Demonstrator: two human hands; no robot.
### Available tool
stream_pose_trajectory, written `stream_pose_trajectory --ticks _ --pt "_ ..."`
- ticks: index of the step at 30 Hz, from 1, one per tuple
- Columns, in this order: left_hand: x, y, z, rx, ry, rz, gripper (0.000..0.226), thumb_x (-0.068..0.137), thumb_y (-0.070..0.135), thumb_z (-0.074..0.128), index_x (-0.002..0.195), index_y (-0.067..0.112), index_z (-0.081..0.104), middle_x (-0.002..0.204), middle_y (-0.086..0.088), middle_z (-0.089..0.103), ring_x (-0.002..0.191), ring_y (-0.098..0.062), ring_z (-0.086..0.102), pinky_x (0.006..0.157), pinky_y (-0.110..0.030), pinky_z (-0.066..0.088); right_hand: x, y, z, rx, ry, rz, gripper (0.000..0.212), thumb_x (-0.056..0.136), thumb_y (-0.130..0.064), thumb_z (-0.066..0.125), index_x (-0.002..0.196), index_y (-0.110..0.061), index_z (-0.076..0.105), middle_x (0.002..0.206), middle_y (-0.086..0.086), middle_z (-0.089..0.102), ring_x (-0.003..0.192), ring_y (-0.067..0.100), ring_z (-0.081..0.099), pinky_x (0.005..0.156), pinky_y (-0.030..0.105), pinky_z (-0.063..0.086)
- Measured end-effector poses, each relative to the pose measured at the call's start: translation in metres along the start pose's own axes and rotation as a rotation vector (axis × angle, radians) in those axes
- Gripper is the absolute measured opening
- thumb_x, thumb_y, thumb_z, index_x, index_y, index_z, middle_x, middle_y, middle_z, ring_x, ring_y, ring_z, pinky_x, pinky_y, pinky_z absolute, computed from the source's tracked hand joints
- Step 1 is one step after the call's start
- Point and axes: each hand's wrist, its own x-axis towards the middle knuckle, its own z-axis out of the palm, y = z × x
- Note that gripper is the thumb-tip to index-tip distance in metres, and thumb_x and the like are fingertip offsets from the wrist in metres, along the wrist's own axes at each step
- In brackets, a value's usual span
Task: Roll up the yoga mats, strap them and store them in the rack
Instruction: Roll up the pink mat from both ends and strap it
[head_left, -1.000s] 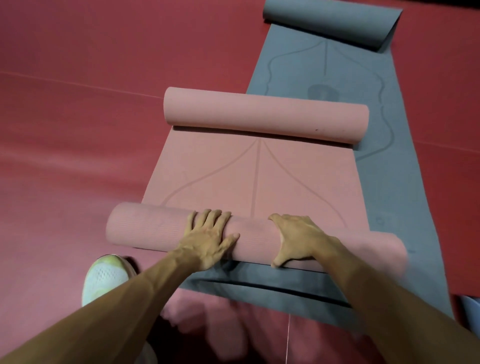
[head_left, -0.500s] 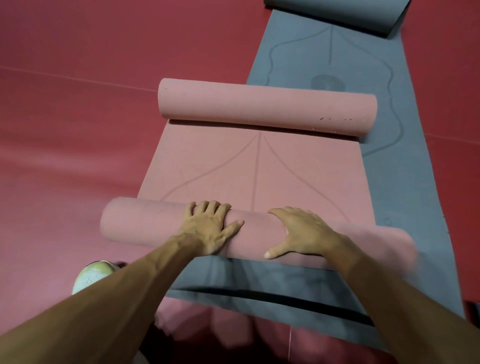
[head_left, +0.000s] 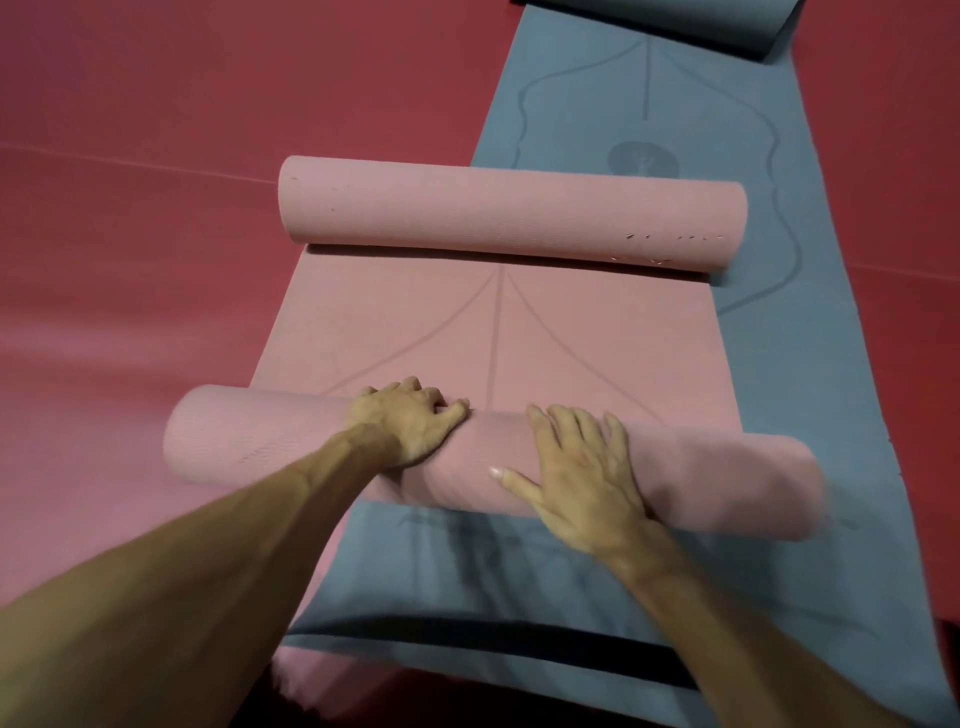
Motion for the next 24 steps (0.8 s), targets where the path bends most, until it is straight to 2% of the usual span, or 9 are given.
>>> stream_pose_trajectory --ticks 5,8,12,15,19,24 --pt "-0.001 0.002 0.003 0.051 0.136 0.031 0.053 0.099 0.047 0.019 0.114 0.020 0.062 0.121 -0.010 0.061 0.114 -0.027 0.054 0.099 -0.042 0.033 0.019 0.004 -0.007 -0.014 -0.081 0.035 0.087 0.076 -0.080 0.013 0.128 -0.023 0.053 0.113 0.001 0.058 0.110 0.026 0.053 0.101 0.045 0.030" --pt "-0.003 -0.009 -0.003 0.054 0.129 0.118 0.051 0.099 0.045 0.015 0.119 0.022 0.056 0.122 -0.006 0.057 0.118 -0.024 0.052 0.104 -0.044 0.033 0.037 0.008 -0.017 -0.015 -0.209 0.041 0.084 0.075 -0.083 0.011 0.132 -0.031 0.043 0.126 -0.001 0.052 0.121 0.022 0.045 0.102 0.043 0.028" --pt "-0.024 -0.020 0.005 0.182 0.223 0.138 0.086 0.081 0.054 -0.014 0.147 0.019 0.028 0.148 -0.003 0.036 0.138 -0.023 0.030 0.116 -0.043 0.012 0.070 0.017 -0.031 0.103 -0.399 0.054 0.076 0.082 -0.081 0.023 0.134 -0.029 0.046 0.138 0.004 0.050 0.128 0.025 0.045 0.104 0.044 0.030" --pt "-0.033 -0.008 0.020 0.191 0.242 0.039 0.091 0.079 0.059 -0.013 0.152 0.012 0.016 0.157 -0.009 0.020 0.144 -0.028 0.013 0.118 -0.046 0.001 0.084 0.022 -0.034 0.129 -0.475 0.074 0.077 0.083 -0.081 0.023 0.136 -0.030 0.047 0.143 0.002 0.048 0.130 0.026 0.045 0.103 0.042 0.031" --pt "-0.020 -0.007 0.021 0.140 0.278 0.024 0.093 0.077 0.065 -0.012 0.149 0.015 0.020 0.154 -0.006 0.023 0.142 -0.027 0.015 0.117 -0.045 0.002 0.087 0.023 -0.032 0.141 -0.428 0.086 0.073 0.085 -0.080 0.023 0.130 -0.031 0.054 0.135 0.004 0.051 0.129 0.025 0.042 0.102 0.041 0.033" --pt "-0.006 -0.006 0.009 0.139 0.296 0.032 0.094 0.073 0.067 -0.012 0.144 0.020 0.029 0.144 -0.001 0.036 0.134 -0.023 0.028 0.116 -0.043 0.010 0.083 0.022 -0.030 0.138 -0.216 0.023 0.056 0.095 -0.063 0.027 0.121 -0.026 0.060 0.124 0.004 0.059 0.120 0.025 0.051 0.099 0.039 0.037"
